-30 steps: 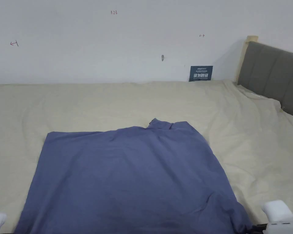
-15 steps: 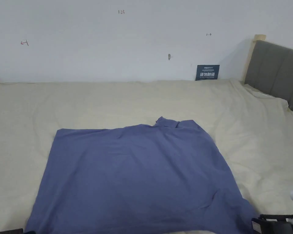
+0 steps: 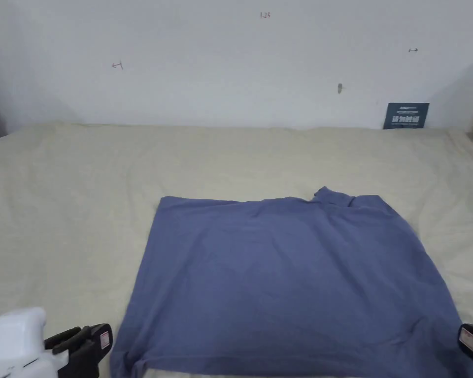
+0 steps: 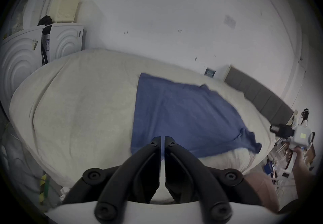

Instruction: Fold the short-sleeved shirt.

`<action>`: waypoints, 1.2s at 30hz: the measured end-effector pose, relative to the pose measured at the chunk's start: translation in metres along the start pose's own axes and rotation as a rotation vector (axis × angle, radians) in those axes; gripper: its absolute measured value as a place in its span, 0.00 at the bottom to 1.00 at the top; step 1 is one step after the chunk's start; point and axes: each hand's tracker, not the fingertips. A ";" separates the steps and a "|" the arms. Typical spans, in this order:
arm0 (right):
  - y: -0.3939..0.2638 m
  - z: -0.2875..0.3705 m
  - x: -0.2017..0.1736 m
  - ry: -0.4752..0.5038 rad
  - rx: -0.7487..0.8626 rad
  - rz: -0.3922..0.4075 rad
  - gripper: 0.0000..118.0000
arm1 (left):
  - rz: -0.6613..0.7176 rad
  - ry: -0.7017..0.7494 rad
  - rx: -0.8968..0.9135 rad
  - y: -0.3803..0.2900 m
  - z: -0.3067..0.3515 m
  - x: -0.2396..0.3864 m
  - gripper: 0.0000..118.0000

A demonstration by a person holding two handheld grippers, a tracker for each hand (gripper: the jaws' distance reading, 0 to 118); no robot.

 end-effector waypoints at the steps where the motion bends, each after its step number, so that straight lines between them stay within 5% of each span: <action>1: 0.000 0.000 -0.002 -0.003 -0.015 0.024 0.00 | -0.020 0.021 -0.094 0.010 -0.011 -0.005 0.03; 5: 0.000 -0.007 -0.006 0.009 -0.053 0.049 0.00 | -0.105 0.080 -0.347 0.017 -0.064 -0.014 0.07; 8: -0.002 -0.014 -0.008 0.017 -0.078 0.042 0.00 | -0.059 0.082 -0.397 0.010 -0.092 -0.022 0.26; 10: -0.006 -0.016 -0.011 0.026 -0.091 0.038 0.00 | -0.002 0.096 -0.444 0.009 -0.109 -0.029 0.97; 11: -0.005 -0.019 -0.011 0.032 -0.099 0.037 0.00 | 0.003 0.097 -0.434 0.008 -0.110 -0.033 1.00; 14: -0.008 -0.023 -0.014 0.037 -0.126 0.048 0.00 | -0.002 0.130 -0.450 0.000 -0.126 -0.030 0.97; 15: -0.007 -0.025 -0.014 0.033 -0.132 0.057 0.00 | -0.027 0.141 -0.469 -0.003 -0.129 -0.028 0.90; 17: -0.008 -0.027 -0.015 0.025 -0.138 0.079 0.00 | -0.117 0.245 -0.436 -0.010 -0.132 -0.015 0.66; 20: -0.008 -0.030 -0.013 0.014 -0.138 0.089 0.00 | -0.106 0.209 -0.416 -0.006 -0.117 -0.017 0.44; 22: -0.007 -0.032 -0.009 0.009 -0.133 0.077 0.00 | -0.159 0.199 -0.396 -0.011 -0.110 -0.014 0.10; 29: -0.001 -0.039 0.032 -0.053 -0.142 0.077 0.01 | -0.237 0.187 -0.370 -0.014 -0.109 0.011 0.04; 30: -0.001 -0.042 0.040 -0.065 -0.174 0.079 0.14 | -0.234 0.181 -0.367 -0.012 -0.108 0.012 0.04; 32: -0.006 -0.050 0.063 -0.095 -0.251 0.078 0.73 | -0.215 0.166 -0.355 -0.005 -0.106 0.010 0.04; 33: -0.007 -0.054 0.070 -0.116 -0.295 0.068 0.81 | -0.199 0.161 -0.353 -0.003 -0.105 0.009 0.04; 36: -0.015 -0.061 0.088 -0.130 -0.348 0.072 0.81 | -0.156 0.143 -0.344 0.005 -0.100 0.010 0.04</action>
